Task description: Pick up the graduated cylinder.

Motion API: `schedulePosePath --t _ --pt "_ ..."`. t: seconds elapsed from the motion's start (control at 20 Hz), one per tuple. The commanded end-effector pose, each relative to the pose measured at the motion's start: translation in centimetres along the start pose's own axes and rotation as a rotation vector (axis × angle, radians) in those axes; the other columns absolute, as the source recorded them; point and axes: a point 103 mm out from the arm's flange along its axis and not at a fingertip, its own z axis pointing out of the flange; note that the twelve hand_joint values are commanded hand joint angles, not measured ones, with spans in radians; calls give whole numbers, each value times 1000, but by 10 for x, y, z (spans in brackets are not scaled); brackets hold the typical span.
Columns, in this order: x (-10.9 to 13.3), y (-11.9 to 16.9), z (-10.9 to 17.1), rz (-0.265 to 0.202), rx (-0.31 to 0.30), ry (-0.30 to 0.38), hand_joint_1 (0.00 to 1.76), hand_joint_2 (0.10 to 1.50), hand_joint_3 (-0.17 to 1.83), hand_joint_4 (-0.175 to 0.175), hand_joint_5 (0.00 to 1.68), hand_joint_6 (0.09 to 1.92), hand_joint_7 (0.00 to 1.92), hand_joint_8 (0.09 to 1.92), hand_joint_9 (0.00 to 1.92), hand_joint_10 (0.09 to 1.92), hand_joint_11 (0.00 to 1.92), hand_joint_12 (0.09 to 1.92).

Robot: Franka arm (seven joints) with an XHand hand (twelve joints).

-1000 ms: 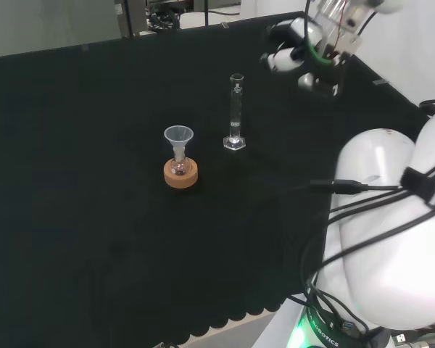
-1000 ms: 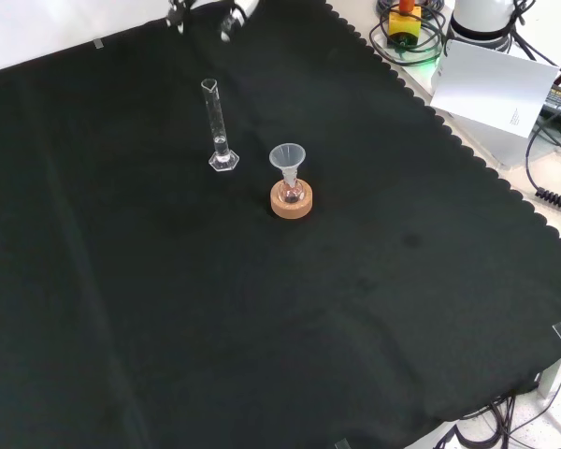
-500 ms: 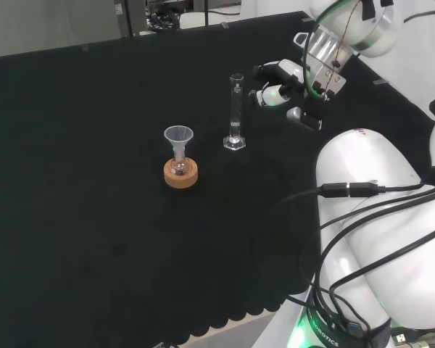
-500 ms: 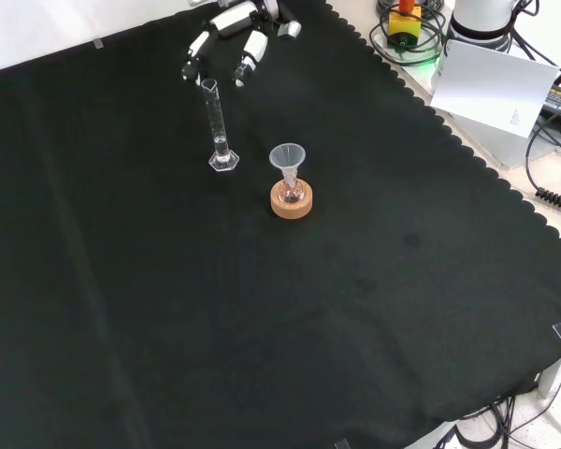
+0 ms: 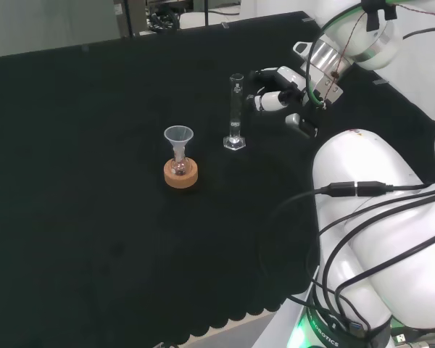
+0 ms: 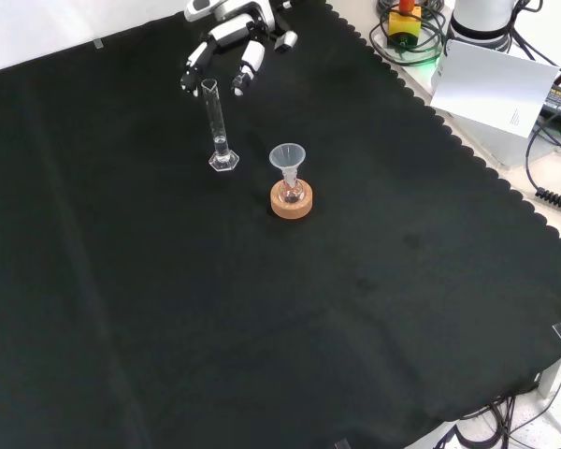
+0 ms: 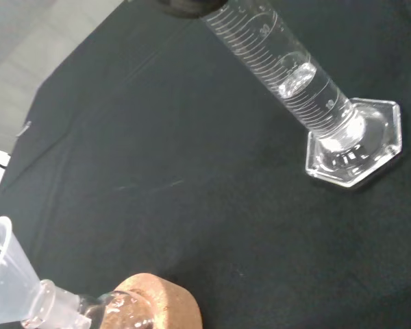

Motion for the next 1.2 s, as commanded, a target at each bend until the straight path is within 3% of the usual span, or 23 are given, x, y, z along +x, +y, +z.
schedulePosePath --t 0.05,0.5,1.2 --pt "-6 8 12 -49 11 81 1035 960 -175 -54 498 87 329 650 553 573 287 1319" --pt "-7 22 32 -124 11 212 1083 954 -175 -49 531 87 396 640 641 562 330 1303" --pt "-6 27 45 -176 27 271 1099 953 -175 -43 530 87 382 621 623 539 318 1295"
